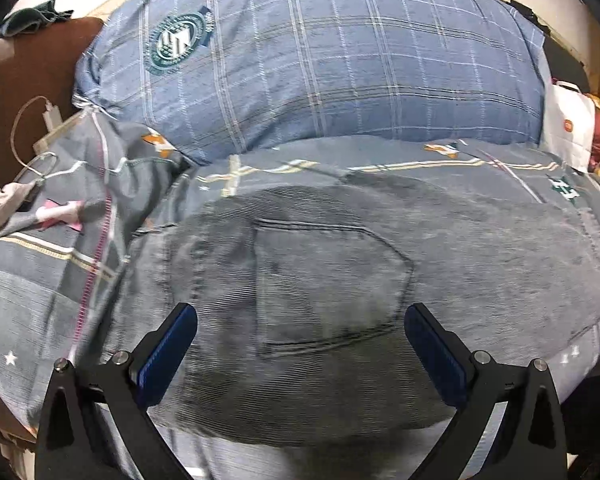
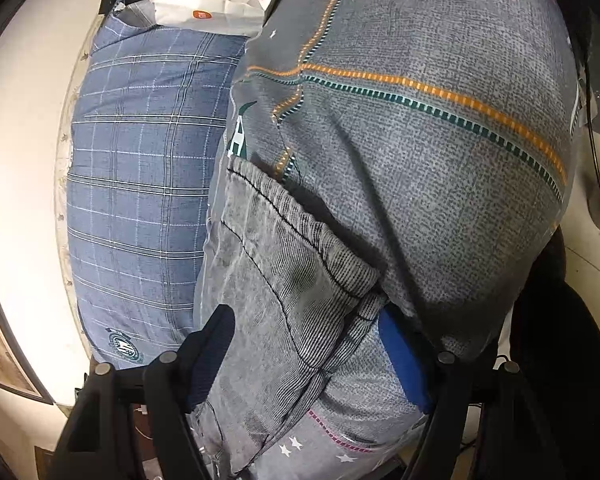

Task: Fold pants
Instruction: 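Press the right gripper on the jeans beside the back pocket to flatten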

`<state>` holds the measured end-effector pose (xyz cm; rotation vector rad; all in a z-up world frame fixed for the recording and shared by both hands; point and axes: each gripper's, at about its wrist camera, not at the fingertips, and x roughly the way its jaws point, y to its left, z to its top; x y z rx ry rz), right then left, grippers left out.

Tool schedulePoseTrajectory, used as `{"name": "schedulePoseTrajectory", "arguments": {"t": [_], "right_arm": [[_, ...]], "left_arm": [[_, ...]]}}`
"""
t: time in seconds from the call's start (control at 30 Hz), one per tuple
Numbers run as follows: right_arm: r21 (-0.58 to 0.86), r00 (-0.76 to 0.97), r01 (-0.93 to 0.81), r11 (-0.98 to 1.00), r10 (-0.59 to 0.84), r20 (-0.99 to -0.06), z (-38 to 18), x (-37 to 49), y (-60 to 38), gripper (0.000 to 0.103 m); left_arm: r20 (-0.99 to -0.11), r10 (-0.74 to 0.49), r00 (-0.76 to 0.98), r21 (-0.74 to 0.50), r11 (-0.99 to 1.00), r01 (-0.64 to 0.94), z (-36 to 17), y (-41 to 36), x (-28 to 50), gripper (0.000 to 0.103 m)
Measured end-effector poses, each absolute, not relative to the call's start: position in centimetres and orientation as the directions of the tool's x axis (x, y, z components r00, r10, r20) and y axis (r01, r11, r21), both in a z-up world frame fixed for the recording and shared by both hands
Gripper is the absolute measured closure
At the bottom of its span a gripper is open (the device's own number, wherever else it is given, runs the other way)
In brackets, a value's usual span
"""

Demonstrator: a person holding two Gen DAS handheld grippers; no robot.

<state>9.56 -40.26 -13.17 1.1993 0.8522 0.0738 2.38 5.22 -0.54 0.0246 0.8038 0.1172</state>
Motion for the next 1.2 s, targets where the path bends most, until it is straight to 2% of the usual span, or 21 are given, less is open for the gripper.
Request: {"name": "schedulePoseTrajectory", "arguments": {"t": [0.77,0.93,1.2], "right_arm": [[0.842,0.700,0.370,0.393,0.478,-0.531,-12.8,9.5,-39.8,0.024],[0.782,0.679,0.356,0.511,0.433,-0.593,-11.7,9.7,-38.7,0.024],[0.563,0.623,0.297,0.771,0.291,-0.726,-9.7,10.5,-35.0,0.017]], "left_arm": [[-0.748,0.079,0.659,0.047,0.997,-0.067,-0.8,2.9,2.5,0.000],[-0.766,0.078,0.638,0.066,0.997,-0.043,-1.7,1.8,3.0,0.000],[-0.776,0.084,0.625,0.102,0.995,-0.008,-2.1,-0.6,3.1,0.000]]}}
